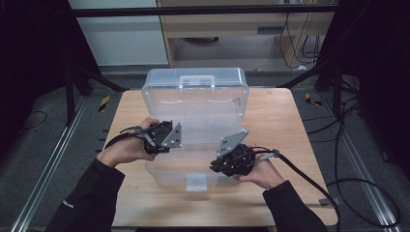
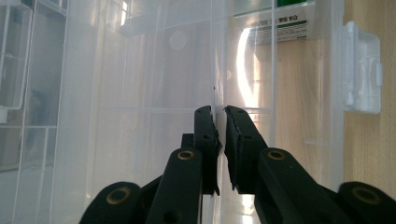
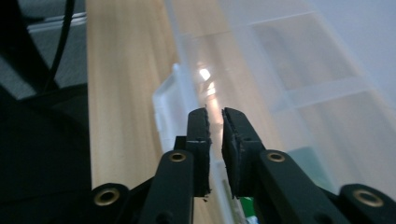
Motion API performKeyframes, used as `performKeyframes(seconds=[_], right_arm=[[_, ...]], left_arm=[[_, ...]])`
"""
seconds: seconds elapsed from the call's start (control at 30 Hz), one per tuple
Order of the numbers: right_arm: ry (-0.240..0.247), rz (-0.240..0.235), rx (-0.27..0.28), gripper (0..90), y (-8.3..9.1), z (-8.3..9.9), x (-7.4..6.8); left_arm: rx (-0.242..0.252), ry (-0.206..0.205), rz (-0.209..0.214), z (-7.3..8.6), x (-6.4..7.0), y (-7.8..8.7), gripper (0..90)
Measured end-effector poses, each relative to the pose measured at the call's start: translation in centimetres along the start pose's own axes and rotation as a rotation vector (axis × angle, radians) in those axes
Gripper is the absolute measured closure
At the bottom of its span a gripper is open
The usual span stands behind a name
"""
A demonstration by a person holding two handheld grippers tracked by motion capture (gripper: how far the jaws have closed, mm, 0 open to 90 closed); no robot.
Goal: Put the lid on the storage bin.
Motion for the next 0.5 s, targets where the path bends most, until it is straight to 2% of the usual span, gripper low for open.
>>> performKeyframes(seconds=[0.17,0.33,0.4,0.5], right_arm=[[-0.034,0.042,0.063,86.2,1.8,0.5,0.6],[-0.079,0.086,0.158,88.2,4.0,0.5,1.4],[-0.106,0.136,0.199,88.4,4.9,0.5,2.0],[-0.171,0.236,0.277,88.8,6.4,0.5,3.5]], left_arm=[[-0.001,0.002,0.005,0.0,0.0,0.0,82.9],[0.000,0.002,0.013,0.0,0.1,0.0,82.8],[0.001,0.001,0.018,0.0,0.2,-0.1,82.8],[0.002,-0.002,0.019,0.0,0.2,-0.1,82.7]])
Point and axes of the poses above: each handheld gripper's, and its own axes: y roughly backward along the jaws, z roughly out of its underside, x roughly to its right, the point moved 4 cm from there along -y, roughly forward along the jaws, and after that the axes turned 9 degrees about y, right-handed, at the moved point
